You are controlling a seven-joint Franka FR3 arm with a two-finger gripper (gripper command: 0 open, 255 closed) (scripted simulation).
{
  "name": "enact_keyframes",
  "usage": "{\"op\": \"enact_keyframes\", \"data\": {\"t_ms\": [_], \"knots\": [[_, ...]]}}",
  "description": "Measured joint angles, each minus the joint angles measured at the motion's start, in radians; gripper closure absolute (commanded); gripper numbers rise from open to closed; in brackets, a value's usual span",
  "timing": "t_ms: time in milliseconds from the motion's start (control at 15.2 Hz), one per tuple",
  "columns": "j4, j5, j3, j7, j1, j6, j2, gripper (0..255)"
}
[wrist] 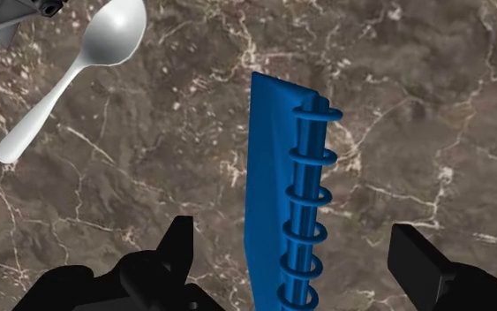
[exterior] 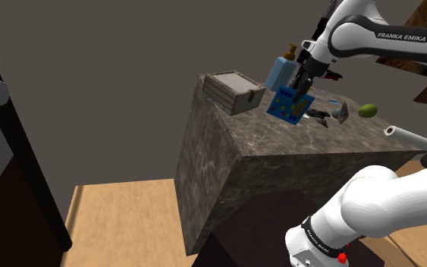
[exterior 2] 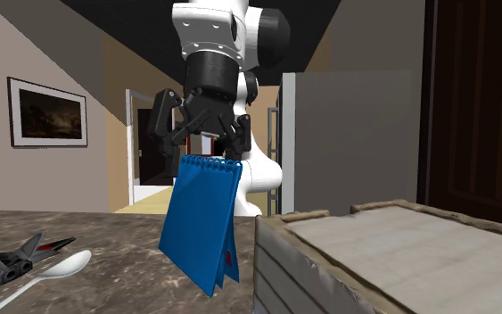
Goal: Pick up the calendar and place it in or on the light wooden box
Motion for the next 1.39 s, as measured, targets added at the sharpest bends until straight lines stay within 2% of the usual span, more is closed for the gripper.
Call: {"op": "enact_keyframes", "data": {"t_ms": [264,330,990,1386], "knots": [[-0.002,0.000,0.000,0.000,0.000,0.002,0.000,0],[-0.002,0.000,0.000,0.000,0.000,0.002,0.000,255],[0.000,-0.002,-0.001,0.001,-0.001,0.004,-0.002,255],[0.066,0.009,0.009,-0.007,0.005,-0.062,0.003,255]]}}
